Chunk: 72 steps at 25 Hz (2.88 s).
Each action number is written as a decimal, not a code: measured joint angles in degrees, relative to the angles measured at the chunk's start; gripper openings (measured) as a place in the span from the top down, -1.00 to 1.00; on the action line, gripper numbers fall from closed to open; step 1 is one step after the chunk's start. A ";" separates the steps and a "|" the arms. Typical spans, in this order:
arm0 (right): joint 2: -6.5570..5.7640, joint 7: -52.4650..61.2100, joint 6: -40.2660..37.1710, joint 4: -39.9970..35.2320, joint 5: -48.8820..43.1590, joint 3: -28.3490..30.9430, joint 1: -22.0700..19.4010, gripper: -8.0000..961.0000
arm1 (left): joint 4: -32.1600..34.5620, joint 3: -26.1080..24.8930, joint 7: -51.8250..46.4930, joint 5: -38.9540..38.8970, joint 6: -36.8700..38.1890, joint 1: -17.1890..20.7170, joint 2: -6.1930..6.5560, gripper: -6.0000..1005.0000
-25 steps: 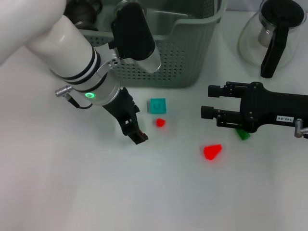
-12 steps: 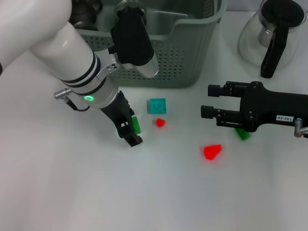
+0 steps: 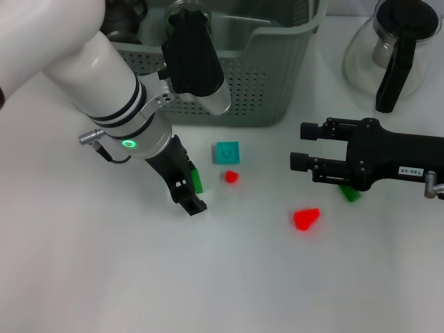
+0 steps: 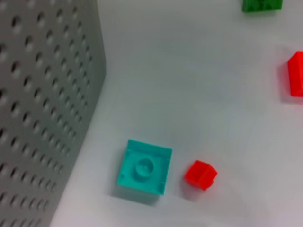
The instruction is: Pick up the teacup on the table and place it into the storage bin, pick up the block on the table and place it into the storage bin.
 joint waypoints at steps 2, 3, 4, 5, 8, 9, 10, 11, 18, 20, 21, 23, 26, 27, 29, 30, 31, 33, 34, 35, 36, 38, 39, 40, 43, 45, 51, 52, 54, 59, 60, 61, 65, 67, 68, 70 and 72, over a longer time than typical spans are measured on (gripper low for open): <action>0.00 0.00 0.00 0.00 0.00 0.00 0.00 -0.41 | -0.03 0.00 0.00 -0.03 -0.38 0.00 -0.02 -0.52; 0.00 0.00 0.00 0.00 0.00 0.00 0.00 -0.41 | -0.06 0.00 0.00 -0.03 -0.45 0.00 -0.03 -0.51; 0.00 0.00 0.00 0.00 0.00 0.00 0.00 -0.41 | -0.09 0.00 0.00 -0.01 -0.52 0.00 -0.03 -0.51; 0.00 0.00 0.00 0.00 0.00 0.00 0.00 -0.41 | -0.08 0.00 0.00 -0.02 -0.54 0.00 -0.03 -0.51; 0.00 0.00 0.00 0.00 0.00 0.00 0.00 -0.41 | 0.03 0.00 0.00 0.02 -0.63 -0.01 -0.02 -0.50; 0.00 0.00 0.00 0.00 0.00 0.00 0.00 -0.41 | 0.04 0.00 0.00 0.12 -0.79 -0.04 -0.01 -0.46; 0.00 0.00 0.00 0.00 0.00 0.00 0.00 -0.41 | 0.04 0.00 0.00 0.18 -0.92 -0.06 0.00 -0.41; 0.00 0.00 -0.01 0.00 0.00 0.00 0.00 -0.41 | -0.06 0.00 0.00 0.26 -1.22 -0.07 -0.01 -0.37; 0.00 0.00 -0.01 0.00 0.00 0.00 0.00 -0.41 | -0.28 -0.01 -0.09 0.36 -1.81 -0.08 -0.03 -0.23; 0.00 0.00 -0.02 0.00 0.00 0.00 0.00 -0.41 | -0.29 -0.01 -0.46 0.35 -1.87 -0.09 0.01 -0.19; 0.00 0.00 -0.01 0.00 0.00 0.00 0.00 -0.41 | -0.30 0.00 -0.77 0.35 -1.88 -0.11 0.04 -0.17; 0.00 0.00 -0.02 0.00 0.00 0.00 0.02 -0.41 | -0.35 -0.01 -1.26 0.41 -1.90 -0.15 0.12 -0.09; 0.00 0.00 -0.02 0.00 0.00 0.00 0.04 -0.41 | -0.40 -0.04 -1.34 0.45 -1.92 -0.19 0.15 0.08; 0.00 0.00 -0.03 0.00 0.00 0.00 0.02 -0.41 | -0.41 -0.12 -1.34 0.46 -1.92 -0.19 0.15 0.14; 0.00 0.00 -0.08 0.00 0.00 0.00 -0.01 -0.41 | -0.42 -0.38 -1.35 0.48 -1.85 -0.19 0.15 0.20; 0.00 0.00 -0.15 0.00 0.00 0.00 -0.01 -0.41 | -0.41 -0.55 -1.35 0.46 -1.68 -0.18 0.15 0.20; -0.02 0.00 -0.24 0.00 0.00 0.00 -0.01 -0.41 | -0.21 -0.86 -1.36 0.35 -1.34 -0.15 0.15 0.20; -0.07 0.00 -0.33 0.00 0.00 0.00 0.00 -0.41 | 0.56 -1.94 -1.32 0.09 -0.21 -0.05 0.19 0.20; -0.09 0.00 -0.37 0.00 0.00 0.00 0.00 -0.41 | 1.46 -3.41 -1.10 -0.04 1.13 0.03 0.22 0.20; -0.10 0.04 -0.40 0.00 0.00 0.00 0.00 -0.41 | 2.08 -4.69 -0.72 -0.21 2.41 0.08 0.23 0.20; -0.10 0.08 -0.43 0.00 0.01 0.00 0.00 -0.41 | 2.90 -7.03 0.06 -0.68 4.33 0.12 0.26 0.20; -0.10 0.16 -0.44 0.00 0.01 0.00 0.00 -0.41 | 3.97 -12.14 2.19 -2.02 8.07 0.12 0.42 0.19; -0.09 0.17 -0.46 0.00 0.01 0.00 0.00 -0.41 | 4.34 -16.49 4.22 -3.34 10.91 -0.03 0.64 0.19; -0.09 0.17 -0.46 0.00 0.01 0.00 0.00 -0.41 | 4.29 -20.45 6.35 -5.04 13.91 -0.28 0.98 0.19; -0.09 0.17 -0.46 0.00 0.00 0.00 0.00 -0.41 | 1.06 -33.33 13.09 -12.15 24.11 -1.51 3.50 0.20; -0.09 0.17 -0.46 0.00 0.00 0.00 0.00 -0.41 | -2.24 -39.09 15.75 -17.52 28.70 -1.94 5.51 0.20; -0.09 0.18 -0.45 0.00 -0.03 0.00 0.23 -0.41 | -20.56 -55.36 16.53 -45.02 35.74 -1.52 13.86 0.20; -0.09 0.17 -0.46 0.00 -0.05 0.00 0.26 -0.41 | -22.72 -57.49 15.28 -49.29 35.33 -1.16 14.61 0.20; -0.09 0.18 -0.53 -0.03 -0.06 -0.03 0.27 -0.41 | -24.34 -61.71 12.27 -55.54 32.83 -0.47 15.12 0.20; -0.09 0.18 -0.86 -0.29 -0.05 -0.09 0.34 -0.41 | -21.16 -63.48 2.96 -59.43 19.35 -0.87 15.66 0.20; -0.10 0.17 -0.91 -0.34 -0.04 -0.08 0.35 -0.41 | -19.93 -61.28 1.08 -58.13 16.06 -1.22 16.10 0.20; -0.09 0.18 -0.95 -0.34 -0.04 -0.09 0.46 -0.41 | -18.44 -58.21 -0.99 -56.16 12.61 -1.72 16.67 0.20; -0.02 0.18 -0.94 -0.33 -0.07 -0.09 0.69 -0.41 | -12.37 -44.38 -10.08 -41.69 0.39 -4.33 18.18 0.20; 0.01 0.18 -0.97 -0.35 -0.06 -0.09 0.71 -0.41 | -11.49 -40.59 -12.73 -33.96 -2.25 -6.43 18.17 0.20; 0.01 0.18 -0.98 -0.36 -0.06 -0.09 0.70 -0.41 | -11.49 -39.34 -13.57 -29.53 -3.32 -7.79 17.83 0.20; 0.01 0.18 -0.99 -0.35 -0.05 -0.09 0.71 -0.41 | -11.75 -37.86 -14.47 -22.59 -5.12 -9.76 16.83 0.20; 0.01 0.17 -0.97 -0.27 -0.04 -0.09 0.71 -0.41 | -11.92 -36.38 -15.32 -16.42 -7.39 -11.18 15.39 0.20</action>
